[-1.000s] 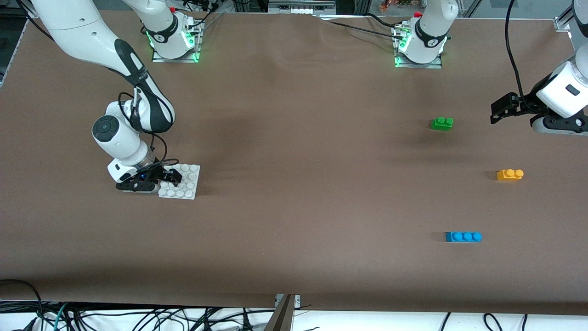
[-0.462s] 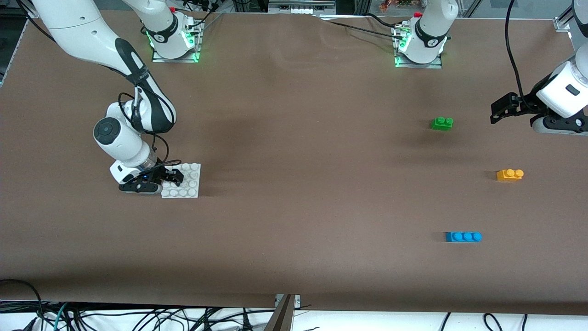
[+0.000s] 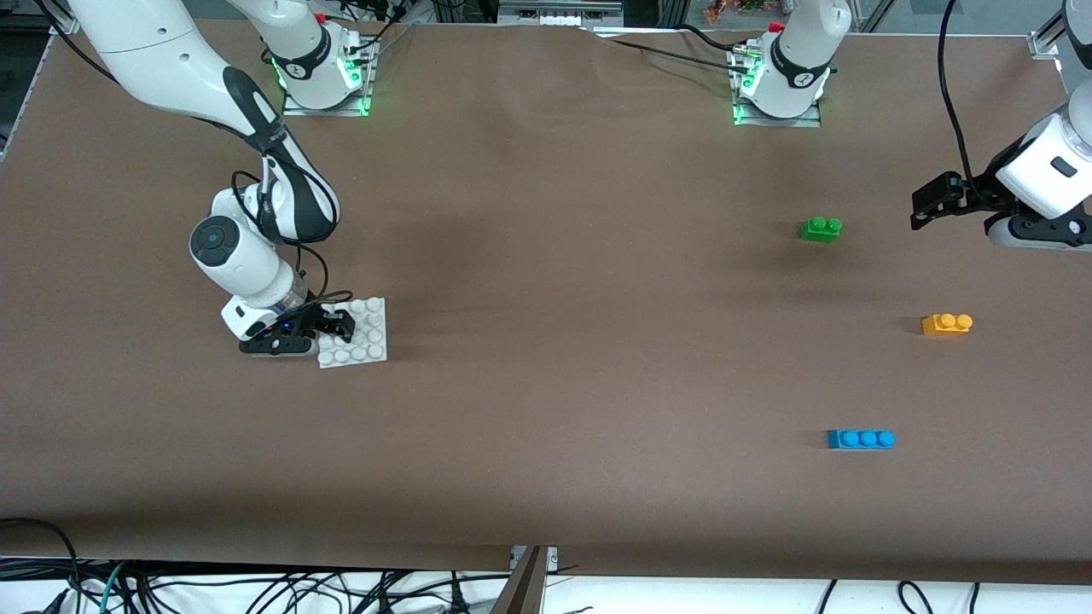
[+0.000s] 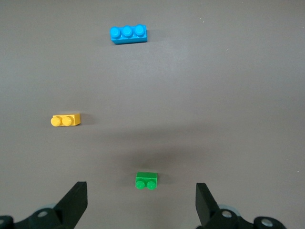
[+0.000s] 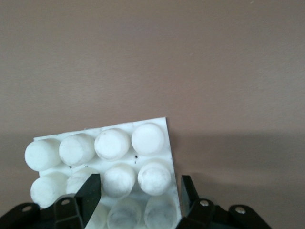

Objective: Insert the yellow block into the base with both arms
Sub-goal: 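Push the white base plate with the right gripper toward the table center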

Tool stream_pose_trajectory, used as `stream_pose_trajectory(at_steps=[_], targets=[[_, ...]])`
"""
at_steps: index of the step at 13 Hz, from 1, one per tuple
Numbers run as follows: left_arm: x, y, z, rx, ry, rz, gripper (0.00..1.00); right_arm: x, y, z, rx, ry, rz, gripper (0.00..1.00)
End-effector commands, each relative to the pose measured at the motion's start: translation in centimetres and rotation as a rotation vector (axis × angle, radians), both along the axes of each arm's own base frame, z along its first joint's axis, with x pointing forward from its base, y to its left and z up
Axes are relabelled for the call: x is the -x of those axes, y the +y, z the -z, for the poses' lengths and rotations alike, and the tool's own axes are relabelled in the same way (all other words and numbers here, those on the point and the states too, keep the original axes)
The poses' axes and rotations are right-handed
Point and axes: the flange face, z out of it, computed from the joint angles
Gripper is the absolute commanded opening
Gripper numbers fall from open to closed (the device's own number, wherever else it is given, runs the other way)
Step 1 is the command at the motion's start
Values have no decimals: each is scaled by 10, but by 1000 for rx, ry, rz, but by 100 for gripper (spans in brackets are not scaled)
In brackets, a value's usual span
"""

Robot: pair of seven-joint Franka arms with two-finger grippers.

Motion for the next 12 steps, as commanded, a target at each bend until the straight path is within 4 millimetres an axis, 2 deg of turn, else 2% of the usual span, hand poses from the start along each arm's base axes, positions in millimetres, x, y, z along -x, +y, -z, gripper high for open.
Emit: stream_pose_trajectory(at_steps=[1,4,9,12], targets=[[-3,0,-6,-11,-1,-1,100,7,30,-6,-36,19,36,77],[-4,0,-5,-11,1,-1,100,14,61,-8,-52,24,55,77],[-4,0,-6,-11,-2,-1,100,21,89,-1,-66,26,74,75],[-4,0,-6,-11,-2,-1,100,26,102,10,-75,17,79,68]])
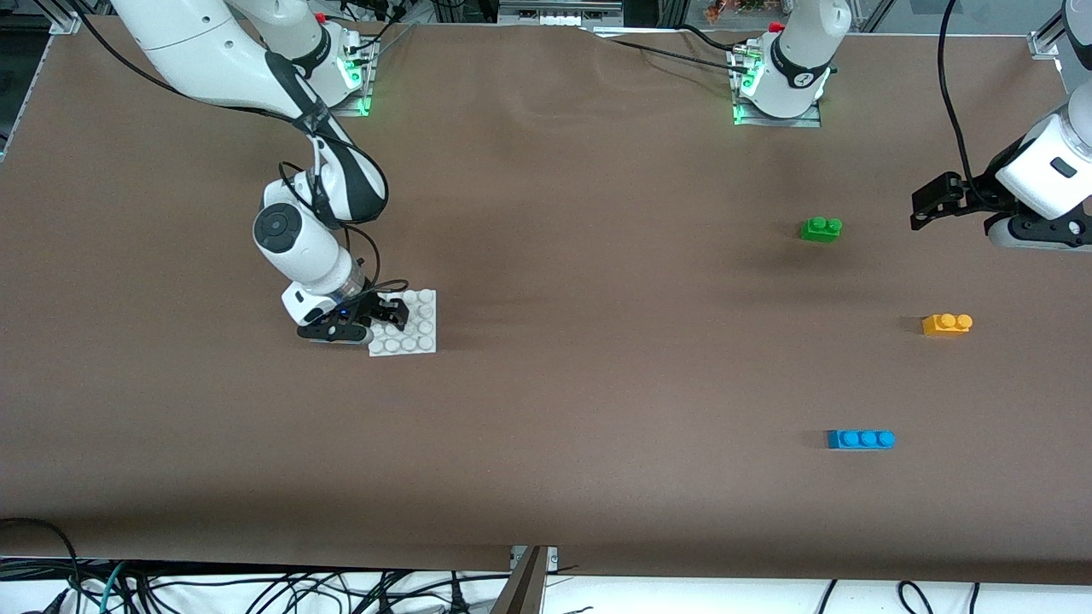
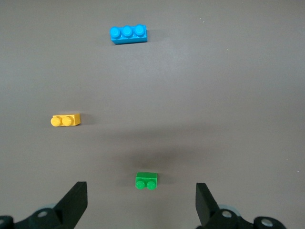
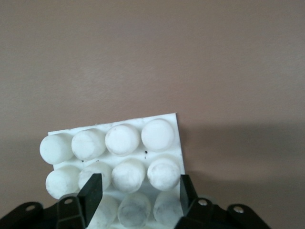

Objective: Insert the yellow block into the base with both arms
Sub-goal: 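Push the white base plate with the right gripper toward the table center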

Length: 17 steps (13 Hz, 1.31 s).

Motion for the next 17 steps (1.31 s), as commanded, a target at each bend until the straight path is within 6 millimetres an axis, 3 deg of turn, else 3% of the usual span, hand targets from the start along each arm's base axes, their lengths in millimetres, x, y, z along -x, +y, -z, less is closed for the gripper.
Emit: stream_pose_trajectory(at_steps=[1,4,6,14,17], targets=[[-4,0,-5,-11,-1,-1,100,2,11,11,-14,-8,15,65],[-4,0,-6,-11,-3,-1,100,4,20,11,-16,-10,0,49],[-4,0,-6,-11,-3,-3,100,4,34,7,-25,-15,8,46],[-4,0,-6,-11,-3,-3,100,20,138,12,-65,-14,29,46],[-4,0,-6,-11,-3,-1,100,32,187,21,-49,-21,24,46]])
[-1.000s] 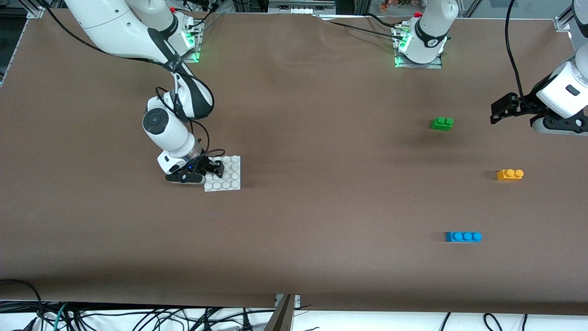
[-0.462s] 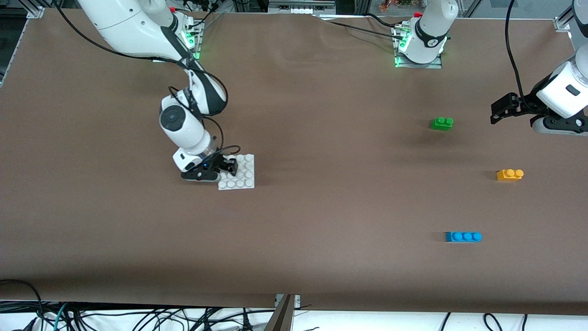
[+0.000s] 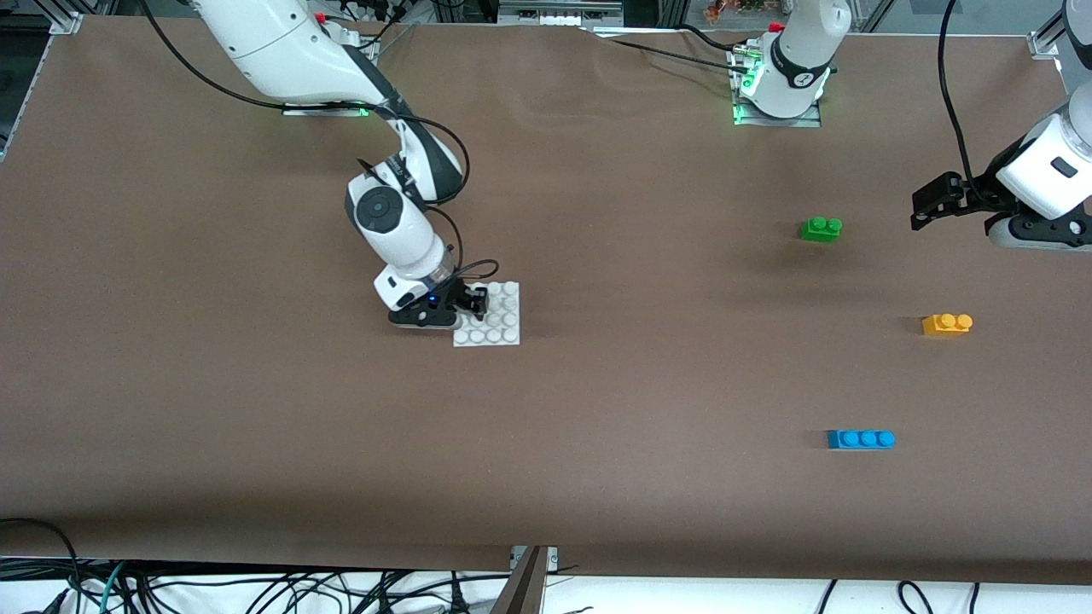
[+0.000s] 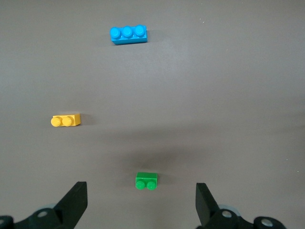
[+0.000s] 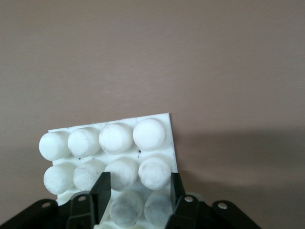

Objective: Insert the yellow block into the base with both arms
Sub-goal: 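Push the white base plate with the right gripper toward the table center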

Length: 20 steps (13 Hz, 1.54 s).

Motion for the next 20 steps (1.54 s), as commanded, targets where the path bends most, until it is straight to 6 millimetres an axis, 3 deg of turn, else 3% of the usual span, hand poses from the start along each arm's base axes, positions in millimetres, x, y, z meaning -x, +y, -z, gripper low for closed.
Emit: stream_pose_trajectory(at_steps=[1,4,8,11,20], targets=[[-4,0,-6,-11,-2,-1,100,8,49,24,30,-7,21,46],[-4,0,-6,-11,-2,-1,100,7,79,32,26,-27,61,46],[-4,-2,-6,-11,-2,0,100,19,134,26,20,4,96,46],[-4,-6,-6,-13,-2,8,100,31,163,30,6,5,100,46],[-4,-7,-5,-13,0,8,100,81,214,32,4,-2,-2,46]])
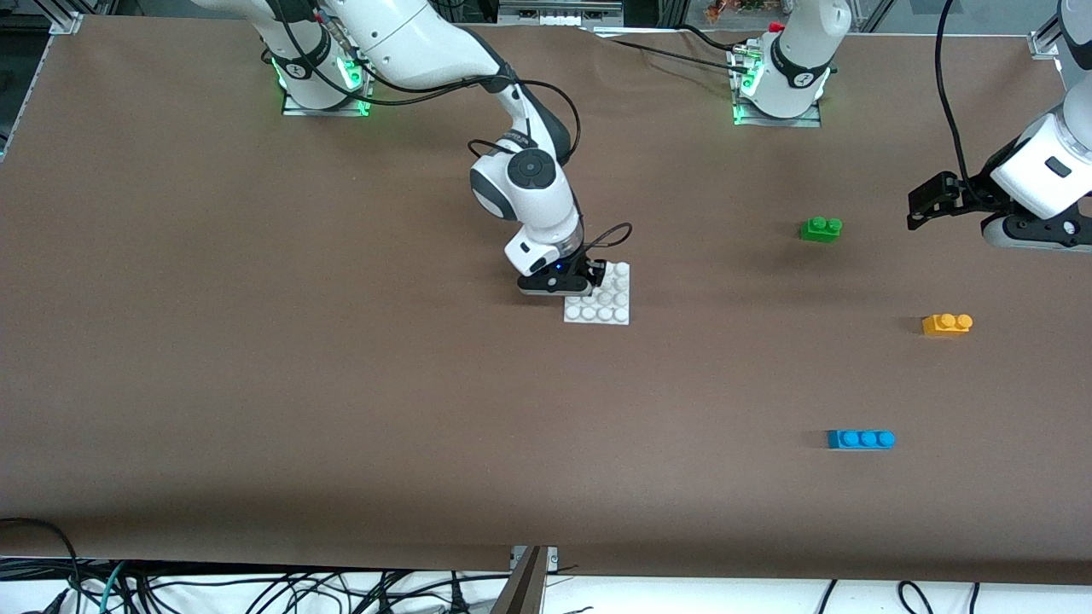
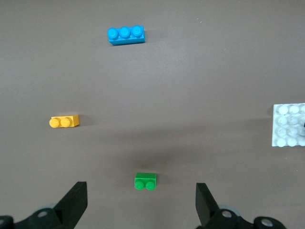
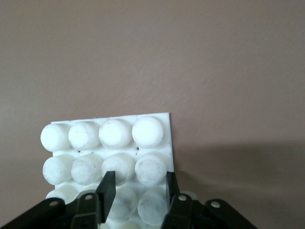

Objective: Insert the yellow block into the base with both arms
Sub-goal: 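Push the white base plate with the right gripper toward the table center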

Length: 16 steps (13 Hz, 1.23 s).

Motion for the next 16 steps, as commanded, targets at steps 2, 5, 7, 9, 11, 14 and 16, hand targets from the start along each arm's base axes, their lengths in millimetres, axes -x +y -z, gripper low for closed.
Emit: stream_pose_trajectory(at_steps=[2,5,7,9,11,14,16], targets=[[-4,-2,-5,-13,0,-1,100,19,15,31,32,26,-18,46],[-4,-2,-6,-13,-2,-1,100,15,14,24,28,23,-14,47],[-4,-1,-6,-13,-2,-4,100,4,17,5,30,25,-6,51],[-4,-1,-6,-13,-2,-4,100,-21,13,-21,73,61,18,57],[-4,-1,-6,-13,-2,-4,100,-43,7,-57,107,97,41,71],[-4,-1,-6,-13,0,-4,100,-78,-30,-117,117,102,67,82],[-4,-1,-5,-13,0,-1,100,-111,-83,-160,156,126,28,94]])
